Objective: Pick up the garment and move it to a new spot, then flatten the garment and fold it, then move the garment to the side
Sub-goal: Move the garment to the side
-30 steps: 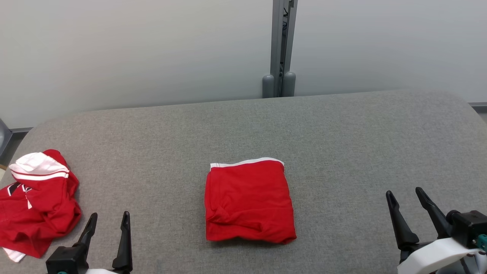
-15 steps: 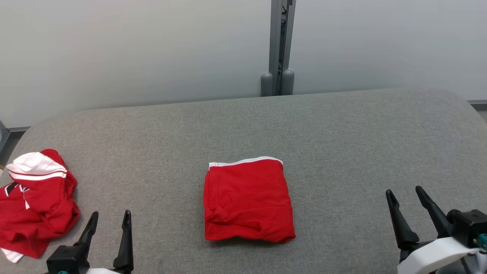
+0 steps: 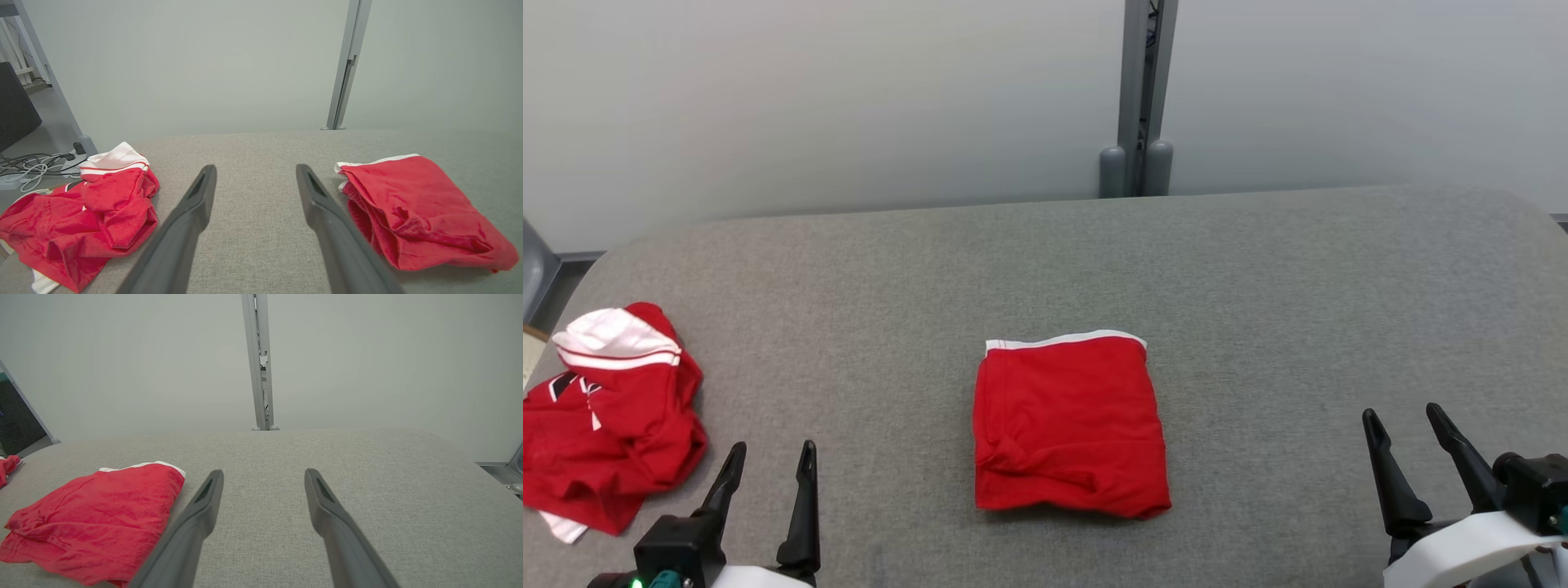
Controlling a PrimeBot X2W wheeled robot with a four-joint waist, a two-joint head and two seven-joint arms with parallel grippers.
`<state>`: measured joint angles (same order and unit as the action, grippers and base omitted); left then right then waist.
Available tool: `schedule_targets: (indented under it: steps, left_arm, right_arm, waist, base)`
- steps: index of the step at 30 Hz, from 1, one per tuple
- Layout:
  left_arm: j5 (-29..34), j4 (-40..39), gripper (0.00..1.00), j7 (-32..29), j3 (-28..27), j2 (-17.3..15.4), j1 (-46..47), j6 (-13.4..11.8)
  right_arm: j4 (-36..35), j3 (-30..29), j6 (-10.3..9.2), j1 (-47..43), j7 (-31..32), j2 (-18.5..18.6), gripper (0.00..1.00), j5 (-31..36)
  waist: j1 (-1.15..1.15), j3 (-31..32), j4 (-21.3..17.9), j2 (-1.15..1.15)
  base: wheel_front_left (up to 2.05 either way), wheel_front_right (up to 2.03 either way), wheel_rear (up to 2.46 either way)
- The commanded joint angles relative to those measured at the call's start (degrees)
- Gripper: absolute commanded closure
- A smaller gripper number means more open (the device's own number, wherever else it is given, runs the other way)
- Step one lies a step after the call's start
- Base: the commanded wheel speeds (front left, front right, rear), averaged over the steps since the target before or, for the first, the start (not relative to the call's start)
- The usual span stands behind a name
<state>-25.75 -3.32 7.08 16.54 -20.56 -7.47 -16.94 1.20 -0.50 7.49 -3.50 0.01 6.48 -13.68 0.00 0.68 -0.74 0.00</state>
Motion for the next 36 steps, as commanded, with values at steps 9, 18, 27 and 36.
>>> schedule_targets:
  steps: [9, 18, 27, 36]
  left_arm:
    - [1.0, -0.2, 0.0, 0.8, 1.6, 0.9, 6.3, 1.4]
    - [0.5, 3.9, 0.0, 3.3, 3.3, 3.4, 11.6, 3.7]
    - [0.1, 7.1, 0.0, 5.1, 4.0, 4.6, 14.4, 4.9]
    - [0.2, 7.0, 0.0, 6.3, 3.1, 4.1, 13.7, 4.4]
  right_arm:
    - [4.1, 1.6, 0.0, 3.6, 0.4, 0.0, 0.0, -0.7]
    - [16.1, 8.0, 0.0, 11.2, -1.2, -1.3, 0.0, -3.4]
    - [29.1, 11.6, 0.01, 16.3, -4.0, -1.6, 0.0, -7.3]
    - [33.7, 18.9, -0.01, 21.2, -6.1, 0.6, 1.0, -11.7]
  waist:
    - [0.0, -6.0, 6.1, 0.0]
    - [0.0, -9.7, 12.3, 0.0]
    - [0.0, -10.7, 15.6, 0.0]
    - [0.0, -11.3, 10.4, 0.0]
  base:
    - [0.0, 0.0, 0.0]
    - [0.0, 0.0, 0.0]
    - [0.0, 0.0, 0.0]
    - [0.0, 0.0, 0.0]
